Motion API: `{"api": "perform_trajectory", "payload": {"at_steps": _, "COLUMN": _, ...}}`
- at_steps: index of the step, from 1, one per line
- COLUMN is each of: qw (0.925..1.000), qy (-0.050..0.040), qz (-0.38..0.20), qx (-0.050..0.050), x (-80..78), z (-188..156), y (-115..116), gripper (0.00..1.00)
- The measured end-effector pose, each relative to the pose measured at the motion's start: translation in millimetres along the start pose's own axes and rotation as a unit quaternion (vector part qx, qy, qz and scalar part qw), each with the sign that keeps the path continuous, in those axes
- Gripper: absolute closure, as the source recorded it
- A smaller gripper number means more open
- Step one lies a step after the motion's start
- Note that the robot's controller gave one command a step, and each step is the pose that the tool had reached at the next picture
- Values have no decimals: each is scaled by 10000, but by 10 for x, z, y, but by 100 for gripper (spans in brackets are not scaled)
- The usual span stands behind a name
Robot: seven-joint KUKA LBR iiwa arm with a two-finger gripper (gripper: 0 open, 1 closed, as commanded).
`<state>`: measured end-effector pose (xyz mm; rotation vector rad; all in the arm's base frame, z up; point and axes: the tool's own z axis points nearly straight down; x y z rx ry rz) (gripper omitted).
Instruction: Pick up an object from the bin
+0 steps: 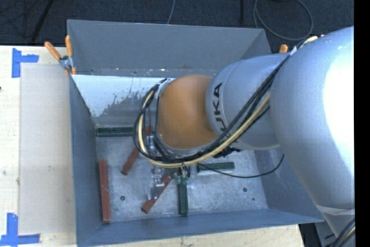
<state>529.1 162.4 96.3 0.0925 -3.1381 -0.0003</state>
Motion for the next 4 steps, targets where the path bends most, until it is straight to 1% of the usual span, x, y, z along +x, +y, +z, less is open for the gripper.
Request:
{"api": "perform_trajectory", "payload": {"at_steps": 1, "qw": 9997, "qy": -25, "qz": 244, "qx": -28, "x": 144, "z": 55, "y": -199, "gripper": 0}}
{"api": "perform_trajectory", "payload": {"at_steps": 2, "qw": 9995, "qy": -64, "qz": -325, "qx": -8, "x": 462, "z": 186, "y": -760, "gripper": 100}}
{"api": "perform_trajectory", "payload": {"at_steps": 3, "qw": 9995, "qy": -64, "qz": -323, "qx": -8, "x": 462, "z": 186, "y": -760, "gripper": 100}}
{"api": "perform_trajectory", "payload": {"at_steps": 4, "qw": 9987, "qy": -20, "qz": -508, "qx": -1, "x": 353, "z": -1222, "y": -695, "gripper": 100}}
